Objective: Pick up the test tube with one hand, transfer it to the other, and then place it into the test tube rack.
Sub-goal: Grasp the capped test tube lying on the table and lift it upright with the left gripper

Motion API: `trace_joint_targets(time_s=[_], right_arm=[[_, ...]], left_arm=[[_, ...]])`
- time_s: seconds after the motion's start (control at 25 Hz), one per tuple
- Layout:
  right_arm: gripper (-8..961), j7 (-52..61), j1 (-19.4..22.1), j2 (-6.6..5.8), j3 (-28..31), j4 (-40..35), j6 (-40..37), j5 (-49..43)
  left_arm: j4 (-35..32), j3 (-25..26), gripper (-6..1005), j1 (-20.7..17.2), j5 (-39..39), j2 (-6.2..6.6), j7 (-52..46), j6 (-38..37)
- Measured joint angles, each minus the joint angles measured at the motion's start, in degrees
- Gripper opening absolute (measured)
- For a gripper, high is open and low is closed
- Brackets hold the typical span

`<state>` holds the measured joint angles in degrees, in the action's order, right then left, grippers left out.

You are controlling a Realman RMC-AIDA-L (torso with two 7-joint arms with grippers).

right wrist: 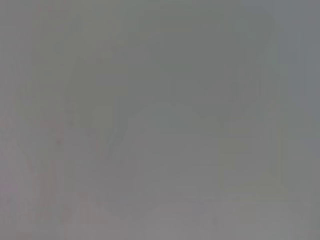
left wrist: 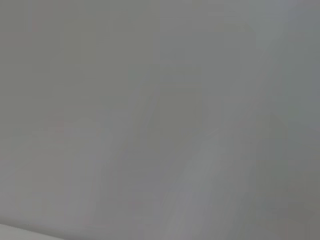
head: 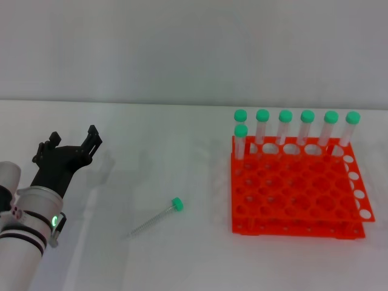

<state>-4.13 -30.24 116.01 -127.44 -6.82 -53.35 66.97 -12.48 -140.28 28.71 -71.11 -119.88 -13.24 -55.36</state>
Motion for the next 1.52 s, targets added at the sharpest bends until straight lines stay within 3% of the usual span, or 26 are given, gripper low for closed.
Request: trace_joint_targets(time_s=[0.6,0.8,1.0,1.16,1.24,1.28,1.32,1.44,1.52], right_arm=[[834,0.0,0.7,0.18,0.0,0.0,0.0,-0.2],[833,0.1,1.0,0.18,0.0,0.0,0.0,-0.1],[832,0.3,1.1,0.18,0.0,0.0,0.0,-0.1],[831,0.3,1.1,0.18,0.0,-0.2,-0.2,0.0],[830,0.4,1.1,0.18,0.0,-0.2,-0.4,0.0],[830,0.4,1.1,0.18,0.0,-0.3,-0.4,0.0],[830,0.4,1.1,0.18,0.0,-0.3,-0.4,0.0],[829,0.4,0.9,0.18,0.0,-0.4,-0.4,0.0],[829,0.4,0.9,0.17,0.0,-0.5,-0.4,0.0]], left_arm=[[-0.6,-0.2,887,0.5,0.5,0.1,0.2,-5.7],[-1.0,-0.5,886,0.5,3.6,0.84,-1.8,-7.3],[-0.8,-0.1,886,1.2,13.3,3.8,-15.3,-7.4],[-0.5,-0.1,885,1.9,19.7,7.16,-27.6,-8.3],[0.9,-0.1,885,3.2,25.5,9.48,-35.6,-8.7],[2.9,-0.2,885,4.9,30.4,11.22,-41.9,-9.5],[5.4,-0.4,885,6.3,34.9,12.05,-46.2,-10.6],[16.6,-1.1,885,12.8,49.0,13.91,-60.9,-16.8],[21.5,-3.0,885,15.5,53.4,14.14,-65.9,-19.8]])
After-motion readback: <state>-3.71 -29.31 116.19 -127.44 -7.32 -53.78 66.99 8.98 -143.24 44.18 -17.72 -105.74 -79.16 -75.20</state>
